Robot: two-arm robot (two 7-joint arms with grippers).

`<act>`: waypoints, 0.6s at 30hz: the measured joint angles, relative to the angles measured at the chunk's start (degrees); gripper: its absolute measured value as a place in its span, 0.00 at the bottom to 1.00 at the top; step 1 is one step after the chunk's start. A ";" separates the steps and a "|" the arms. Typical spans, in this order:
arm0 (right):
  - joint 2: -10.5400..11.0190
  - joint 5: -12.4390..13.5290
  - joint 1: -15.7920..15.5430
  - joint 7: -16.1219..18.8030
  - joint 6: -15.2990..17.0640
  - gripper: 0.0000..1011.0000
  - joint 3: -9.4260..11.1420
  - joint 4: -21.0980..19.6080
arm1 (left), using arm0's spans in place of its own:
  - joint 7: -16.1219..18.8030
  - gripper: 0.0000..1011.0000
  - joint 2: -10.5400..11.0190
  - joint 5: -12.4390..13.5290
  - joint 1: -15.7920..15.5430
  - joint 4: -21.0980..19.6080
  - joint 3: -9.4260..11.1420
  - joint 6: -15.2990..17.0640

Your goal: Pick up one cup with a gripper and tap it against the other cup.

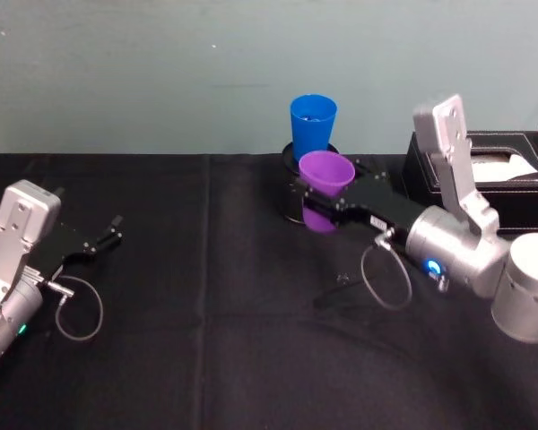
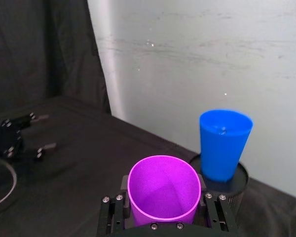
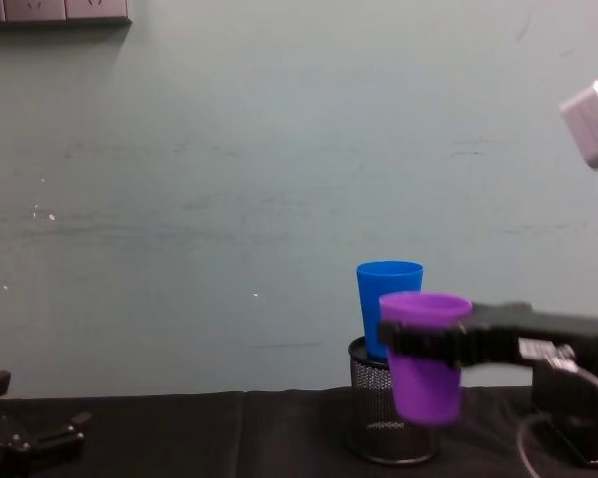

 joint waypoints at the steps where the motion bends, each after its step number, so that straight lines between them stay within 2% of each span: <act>1: 0.28 -0.06 -0.80 -0.15 -0.45 0.73 0.04 -0.45 | 0.00 0.99 0.00 0.00 0.00 0.00 0.00 0.00; 5: 1.41 -1.38 -4.69 -0.22 -4.52 0.73 -0.16 -1.96 | 0.00 0.99 0.00 0.00 0.00 0.00 0.00 0.00; 9: 1.56 -2.49 -7.22 -0.16 -8.37 0.73 -0.27 -1.92 | 0.00 0.99 0.00 0.00 0.00 0.00 -0.01 0.00; 18: -0.23 -4.67 -9.32 0.24 -14.98 0.73 -0.21 2.26 | 0.00 0.99 0.00 0.00 0.00 0.00 0.00 0.00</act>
